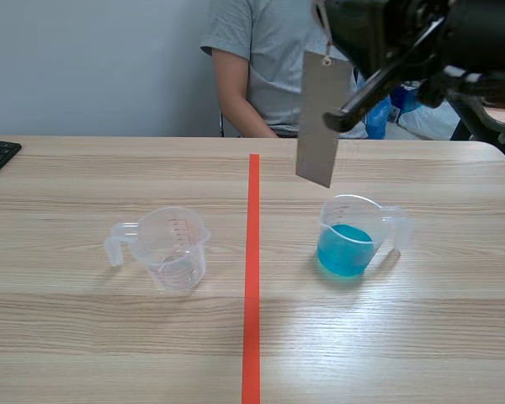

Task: Do the redox reaction experiment.
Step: 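Move the plate over the blue solution, then point at the plate with the left hand, then lower the plate into the blue solution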

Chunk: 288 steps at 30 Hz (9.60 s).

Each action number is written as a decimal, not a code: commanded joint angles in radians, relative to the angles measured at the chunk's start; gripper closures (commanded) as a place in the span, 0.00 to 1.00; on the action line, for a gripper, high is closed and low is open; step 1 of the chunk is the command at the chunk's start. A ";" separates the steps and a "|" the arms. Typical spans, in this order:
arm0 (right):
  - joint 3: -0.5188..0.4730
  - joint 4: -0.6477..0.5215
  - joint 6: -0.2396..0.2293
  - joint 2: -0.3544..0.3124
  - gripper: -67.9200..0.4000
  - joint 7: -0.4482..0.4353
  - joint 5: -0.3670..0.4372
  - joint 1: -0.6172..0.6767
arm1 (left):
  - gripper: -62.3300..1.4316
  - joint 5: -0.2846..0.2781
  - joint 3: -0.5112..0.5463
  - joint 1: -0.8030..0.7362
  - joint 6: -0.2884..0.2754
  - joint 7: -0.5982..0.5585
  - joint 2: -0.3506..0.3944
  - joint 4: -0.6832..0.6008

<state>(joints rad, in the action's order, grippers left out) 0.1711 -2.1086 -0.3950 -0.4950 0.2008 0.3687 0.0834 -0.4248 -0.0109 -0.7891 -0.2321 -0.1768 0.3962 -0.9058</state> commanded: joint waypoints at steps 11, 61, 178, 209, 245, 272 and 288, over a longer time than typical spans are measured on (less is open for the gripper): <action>-0.185 0.006 -0.051 -0.201 0.98 -0.064 0.188 0.055 | 0.90 -0.002 0.005 -0.011 -0.002 -0.007 -0.002 -0.016; -0.101 0.267 -0.160 -0.331 0.98 -0.248 0.267 -0.066 | 0.90 -0.060 0.046 -0.188 0.001 -0.145 0.151 -0.174; -0.101 0.267 -0.160 -0.330 0.98 -0.226 0.264 -0.064 | 0.90 -0.031 -1.035 1.496 -0.069 -0.035 -0.249 0.072; -0.101 0.267 -0.160 -0.330 0.98 -0.226 0.265 -0.064 | 0.90 -0.032 -1.035 1.496 -0.068 -0.043 -0.246 0.116; -0.098 0.326 -0.183 -0.325 0.98 -0.290 0.265 -0.064 | 0.90 -0.066 -0.040 0.230 -0.013 -0.154 0.479 -0.596; 0.035 0.544 -0.227 -0.197 0.98 -0.437 0.142 -0.074 | 0.90 -0.057 0.193 -0.313 0.066 0.014 0.183 -0.592; 0.138 0.744 -0.227 -0.113 0.98 -0.476 0.014 -0.167 | 0.90 -0.057 0.193 -0.314 0.073 0.047 0.125 -0.592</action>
<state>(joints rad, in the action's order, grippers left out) 0.3164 -1.3510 -0.6247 -0.6010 -0.2703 0.3874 -0.0692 -0.4797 0.1810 -1.0973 -0.1570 -0.1196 0.5186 -1.4918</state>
